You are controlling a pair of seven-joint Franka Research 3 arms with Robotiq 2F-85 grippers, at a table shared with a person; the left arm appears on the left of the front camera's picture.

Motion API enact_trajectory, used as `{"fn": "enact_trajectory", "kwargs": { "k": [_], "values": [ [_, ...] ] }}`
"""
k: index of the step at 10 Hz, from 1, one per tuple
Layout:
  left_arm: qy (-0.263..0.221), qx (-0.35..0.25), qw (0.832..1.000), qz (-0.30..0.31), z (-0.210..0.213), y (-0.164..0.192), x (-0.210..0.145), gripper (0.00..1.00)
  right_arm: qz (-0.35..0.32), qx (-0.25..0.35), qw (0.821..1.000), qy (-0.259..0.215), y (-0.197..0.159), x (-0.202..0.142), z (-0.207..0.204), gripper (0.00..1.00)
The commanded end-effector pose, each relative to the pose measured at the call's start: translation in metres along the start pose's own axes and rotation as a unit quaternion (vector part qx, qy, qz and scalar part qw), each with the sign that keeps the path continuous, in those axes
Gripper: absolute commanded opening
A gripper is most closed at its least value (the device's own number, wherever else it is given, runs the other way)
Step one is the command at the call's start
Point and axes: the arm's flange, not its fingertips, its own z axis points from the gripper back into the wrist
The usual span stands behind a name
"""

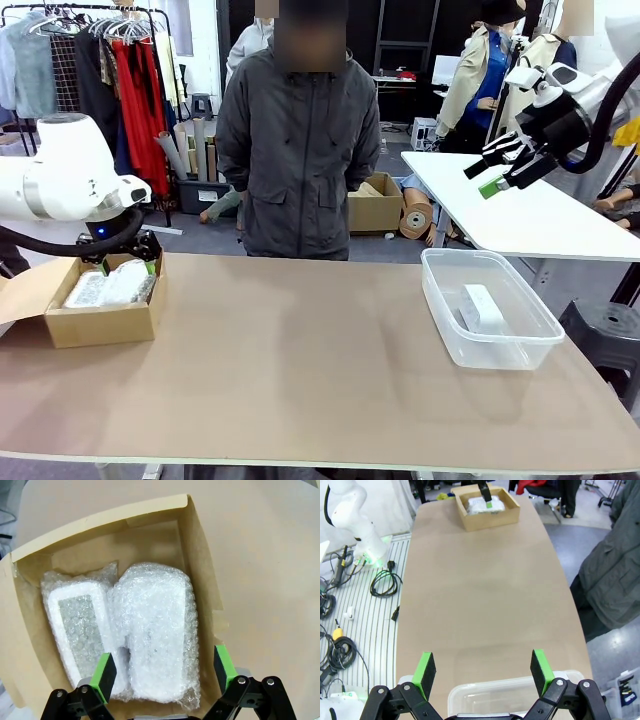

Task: Separate and place wrapped and unwrapped clocks.
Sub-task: If the picked Digital clock is wrapped, place it in the Package Box ; if not, place it in the Organizing box.

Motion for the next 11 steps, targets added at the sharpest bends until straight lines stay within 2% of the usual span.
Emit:
{"fn": "enact_trajectory", "kwargs": {
  "k": [1, 7, 8, 9, 10, 11],
  "values": [
    [-0.003, -0.003, 1.0, 0.004, -0.001, 0.001, 0.001, 1.0, 0.012, 0.001, 1.0, 0.004, 0.001, 0.0, 0.001, 1.0],
    [0.0, 0.0, 1.0, 0.0, 0.0, 0.0, 0.0, 1.0, 0.012, 0.001, 1.0, 0.004, 0.001, 0.0, 0.001, 1.0],
    [0.04, -0.061, 0.997, -0.033, 0.015, 0.012, 0.008, 1.0, 0.012, 0.001, 1.0, 0.004, 0.001, 0.0, 0.001, 1.0],
    [0.038, -0.084, 0.995, -0.038, 0.022, 0.007, 0.012, 1.0, 0.012, 0.001, 1.0, 0.004, 0.001, 0.0, 0.001, 1.0],
    [0.041, -0.108, 0.99, -0.079, 0.04, 0.011, 0.02, 1.0, 0.012, 0.001, 1.0, 0.004, 0.001, 0.0, 0.001, 1.0],
    [0.059, -0.152, 0.982, -0.095, 0.057, 0.011, 0.028, 1.0, 0.012, 0.001, 1.0, 0.004, 0.001, 0.0, 0.001, 1.0]
  ]
}}
